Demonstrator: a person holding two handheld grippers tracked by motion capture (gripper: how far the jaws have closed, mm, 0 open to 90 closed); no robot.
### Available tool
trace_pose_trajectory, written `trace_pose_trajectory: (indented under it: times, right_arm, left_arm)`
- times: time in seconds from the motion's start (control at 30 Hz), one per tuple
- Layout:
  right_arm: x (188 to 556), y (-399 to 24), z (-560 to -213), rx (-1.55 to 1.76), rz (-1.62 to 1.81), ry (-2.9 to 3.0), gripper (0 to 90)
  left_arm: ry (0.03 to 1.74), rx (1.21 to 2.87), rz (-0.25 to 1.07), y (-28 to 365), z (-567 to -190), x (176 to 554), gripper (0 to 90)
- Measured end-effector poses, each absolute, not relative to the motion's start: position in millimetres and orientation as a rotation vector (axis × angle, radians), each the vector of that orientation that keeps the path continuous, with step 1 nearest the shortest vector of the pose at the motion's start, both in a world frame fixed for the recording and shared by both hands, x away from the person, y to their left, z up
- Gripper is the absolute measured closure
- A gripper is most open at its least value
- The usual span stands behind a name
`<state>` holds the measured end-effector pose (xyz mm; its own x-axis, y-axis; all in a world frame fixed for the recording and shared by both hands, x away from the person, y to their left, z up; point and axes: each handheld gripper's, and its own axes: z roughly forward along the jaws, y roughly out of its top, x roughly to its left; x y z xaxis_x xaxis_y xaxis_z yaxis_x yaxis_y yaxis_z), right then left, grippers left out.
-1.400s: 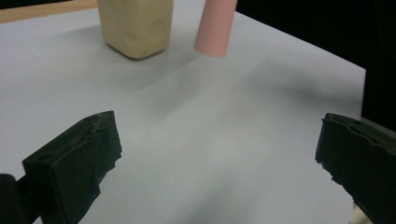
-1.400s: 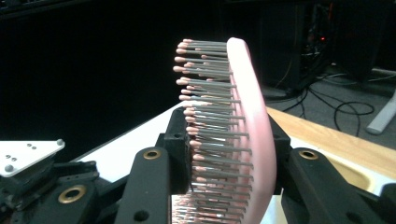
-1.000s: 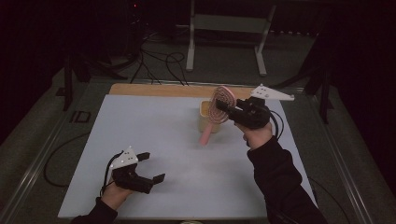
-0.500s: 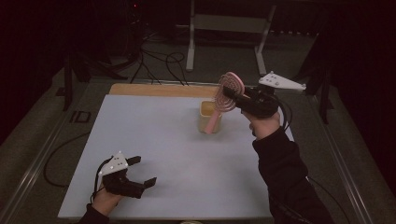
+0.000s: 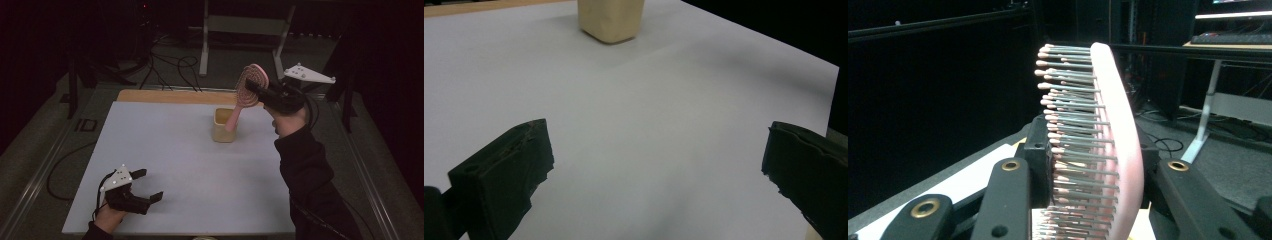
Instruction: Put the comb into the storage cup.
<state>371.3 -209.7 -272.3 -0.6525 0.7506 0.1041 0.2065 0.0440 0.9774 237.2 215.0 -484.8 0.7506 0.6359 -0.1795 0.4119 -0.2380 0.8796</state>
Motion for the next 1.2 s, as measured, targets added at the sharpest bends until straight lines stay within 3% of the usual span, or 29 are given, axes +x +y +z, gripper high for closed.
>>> trace_pose_trajectory:
  times: [0.5, 1.2]
  right_arm:
    - [398.2, -209.8, -265.1, 0.989, 1.601, 1.824, 64.8]
    - [434.4, -191.6, -307.6, 1.041, 1.567, 1.784, 64.8]
  left_arm:
    - [0.780, 1.865, 0.280, 216.3, -483.4, 235.5, 0.4]
    - [0.772, 1.861, 0.284, 217.6, -482.7, 235.5, 0.4]
